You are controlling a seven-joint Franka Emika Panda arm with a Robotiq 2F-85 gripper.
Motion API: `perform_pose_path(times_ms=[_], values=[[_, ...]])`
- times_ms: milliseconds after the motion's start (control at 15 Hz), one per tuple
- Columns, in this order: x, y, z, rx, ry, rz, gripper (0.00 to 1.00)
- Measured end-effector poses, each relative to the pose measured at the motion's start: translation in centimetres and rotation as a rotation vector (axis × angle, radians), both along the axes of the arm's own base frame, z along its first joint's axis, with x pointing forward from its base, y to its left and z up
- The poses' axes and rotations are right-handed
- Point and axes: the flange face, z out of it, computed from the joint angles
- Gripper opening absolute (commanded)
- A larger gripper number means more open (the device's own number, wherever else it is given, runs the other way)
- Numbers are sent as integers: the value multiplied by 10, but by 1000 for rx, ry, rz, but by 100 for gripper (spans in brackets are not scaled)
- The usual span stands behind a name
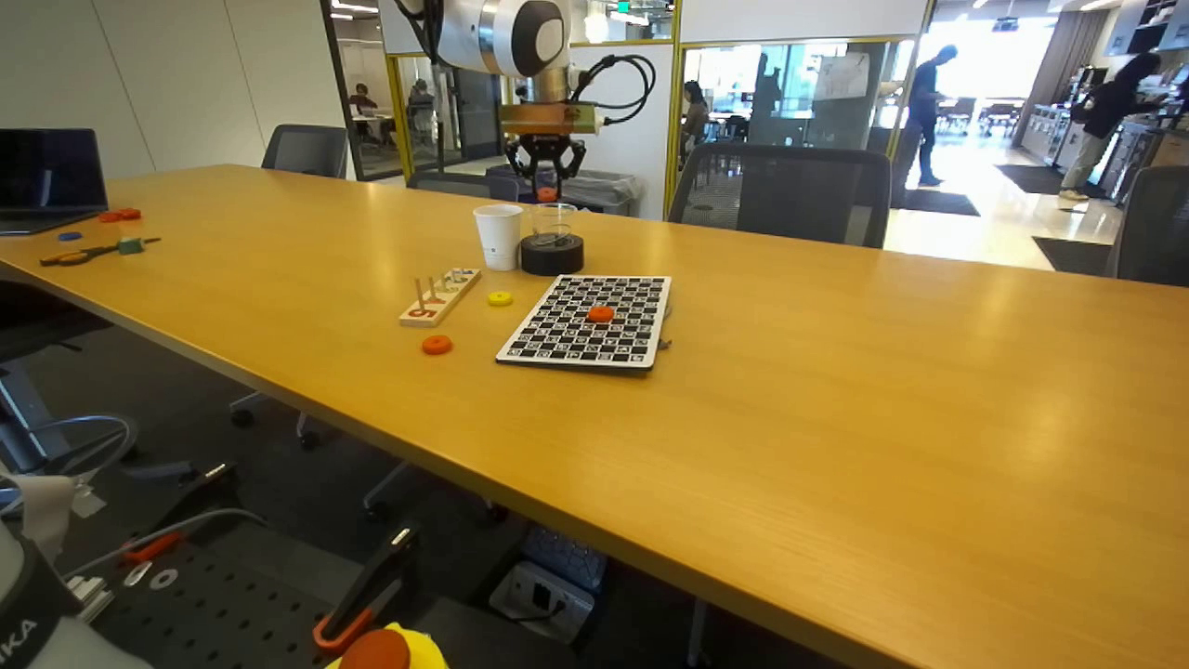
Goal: Put the orange rings inside the clear cup, place the yellow rings inside the white cup
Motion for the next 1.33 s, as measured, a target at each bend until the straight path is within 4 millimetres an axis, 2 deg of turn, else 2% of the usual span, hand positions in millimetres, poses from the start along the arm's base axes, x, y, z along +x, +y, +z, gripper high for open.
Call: perform_pose_path(times_ms=[267, 600, 867, 1067, 1333], values=[[3, -7, -8, 8, 7, -13, 99], [2, -19, -7, -5, 13, -44, 100], [-12, -24, -8, -28, 50, -61, 100], [-33, -28, -24, -56, 121, -88, 100], [-62, -28, -55, -85, 218, -110, 100]])
